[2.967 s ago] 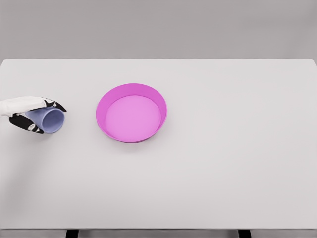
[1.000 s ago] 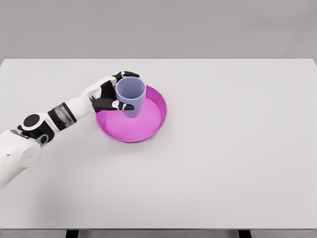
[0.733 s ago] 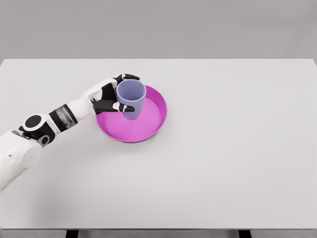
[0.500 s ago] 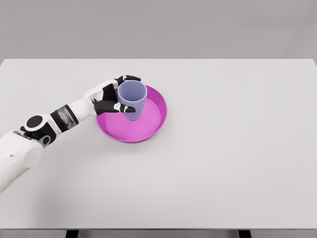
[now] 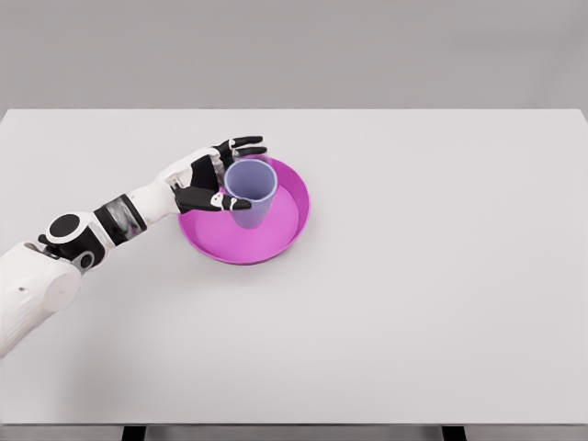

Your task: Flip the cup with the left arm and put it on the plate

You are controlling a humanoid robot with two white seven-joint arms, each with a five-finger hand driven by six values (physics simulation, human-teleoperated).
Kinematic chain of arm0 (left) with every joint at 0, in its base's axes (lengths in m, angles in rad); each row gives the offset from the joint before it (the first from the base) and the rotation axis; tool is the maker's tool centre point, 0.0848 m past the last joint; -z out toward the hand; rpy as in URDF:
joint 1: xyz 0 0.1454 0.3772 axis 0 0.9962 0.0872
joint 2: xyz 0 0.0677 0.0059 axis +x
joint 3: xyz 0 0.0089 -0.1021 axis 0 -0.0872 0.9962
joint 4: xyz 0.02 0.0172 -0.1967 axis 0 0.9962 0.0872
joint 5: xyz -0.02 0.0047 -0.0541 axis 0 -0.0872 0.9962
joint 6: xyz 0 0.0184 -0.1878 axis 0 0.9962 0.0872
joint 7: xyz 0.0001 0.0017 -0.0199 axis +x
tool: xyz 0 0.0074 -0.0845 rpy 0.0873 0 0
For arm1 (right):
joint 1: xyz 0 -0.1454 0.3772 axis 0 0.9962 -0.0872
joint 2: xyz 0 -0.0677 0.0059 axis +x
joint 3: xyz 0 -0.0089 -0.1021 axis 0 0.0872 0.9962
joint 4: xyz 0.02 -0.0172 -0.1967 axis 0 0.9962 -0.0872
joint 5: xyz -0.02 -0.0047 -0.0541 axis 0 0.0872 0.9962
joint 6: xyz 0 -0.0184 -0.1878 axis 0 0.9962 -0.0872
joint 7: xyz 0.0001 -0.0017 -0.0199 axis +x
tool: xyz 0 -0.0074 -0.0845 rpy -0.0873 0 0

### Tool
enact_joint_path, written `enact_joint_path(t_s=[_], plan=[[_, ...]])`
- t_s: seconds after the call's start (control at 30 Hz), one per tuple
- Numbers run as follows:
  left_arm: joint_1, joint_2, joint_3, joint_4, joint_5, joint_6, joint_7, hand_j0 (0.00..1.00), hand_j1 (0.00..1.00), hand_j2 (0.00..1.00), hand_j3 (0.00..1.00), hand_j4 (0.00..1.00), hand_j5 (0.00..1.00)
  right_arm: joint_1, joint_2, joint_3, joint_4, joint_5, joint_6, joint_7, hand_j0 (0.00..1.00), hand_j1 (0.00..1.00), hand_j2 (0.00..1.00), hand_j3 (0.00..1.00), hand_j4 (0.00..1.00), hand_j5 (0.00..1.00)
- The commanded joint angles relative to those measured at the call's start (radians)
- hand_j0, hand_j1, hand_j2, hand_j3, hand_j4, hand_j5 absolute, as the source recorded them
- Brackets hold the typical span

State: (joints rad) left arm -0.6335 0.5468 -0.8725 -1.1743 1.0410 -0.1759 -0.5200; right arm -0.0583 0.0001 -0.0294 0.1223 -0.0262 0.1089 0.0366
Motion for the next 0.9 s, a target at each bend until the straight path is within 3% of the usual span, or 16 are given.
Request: enact_joint_path(t_s=[0.0,0.3,0.4,0.53,0.63,0.7,0.73,0.8,0.87], plan=[[0.0,0.001,0.001,-0.001,0.005,0.001,0.0,1.0,1.0,1.0,1.0,1.0,1.0,0.0,0.0,0.0,0.0,0.0,0.0,0.0,1.0,1.0,1.0,1.0,1.0,1.0],[0.002,0.015,0.004,-0.002,0.005,-0.004,-0.002,1.0,1.0,1.0,1.0,1.0,1.0,0.0,0.0,0.0,0.0,0.0,-0.001,0.0,1.0,1.0,1.0,1.0,1.0,1.0],[-0.002,0.067,0.02,-0.011,0.008,-0.005,-0.002,1.0,1.0,1.0,1.0,1.0,1.0,0.0,0.0,0.0,0.0,0.0,0.0,0.0,1.0,1.0,1.0,1.0,1.0,1.0],[0.002,0.194,0.023,-0.146,0.011,-0.007,-0.002,1.0,1.0,1.0,1.0,1.0,1.0,0.0,0.0,0.0,0.0,0.0,0.0,0.0,1.0,1.0,1.0,1.0,1.0,1.0],[0.006,0.364,0.021,-0.284,-0.007,-0.025,-0.006,1.0,1.0,1.0,1.0,1.0,1.0,0.0,0.0,0.0,0.0,0.0,0.0,0.0,1.0,1.0,1.0,1.0,1.0,1.0],[0.021,0.493,0.024,-0.35,-0.117,-0.056,-0.011,1.0,1.0,1.0,1.0,1.0,1.0,0.0,0.0,0.0,0.0,0.0,0.0,0.0,1.0,1.0,1.0,1.0,1.0,1.0],[0.038,0.527,0.027,-0.363,-0.136,-0.083,-0.009,1.0,1.0,1.0,1.0,1.0,1.0,0.0,0.0,0.0,0.0,0.0,0.0,0.0,1.0,1.0,1.0,1.0,1.0,1.0],[0.132,0.599,0.089,-0.363,-0.142,-0.223,-0.006,1.0,1.0,1.0,1.0,1.0,1.0,0.0,0.0,0.0,0.0,0.0,0.0,0.0,1.0,1.0,1.0,1.0,1.0,1.0],[0.201,0.61,0.159,-0.36,-0.141,-0.24,-0.005,1.0,1.0,1.0,1.0,1.0,1.0,0.0,0.0,0.0,0.0,0.0,0.0,0.0,1.0,1.0,1.0,1.0,1.0,1.0]])
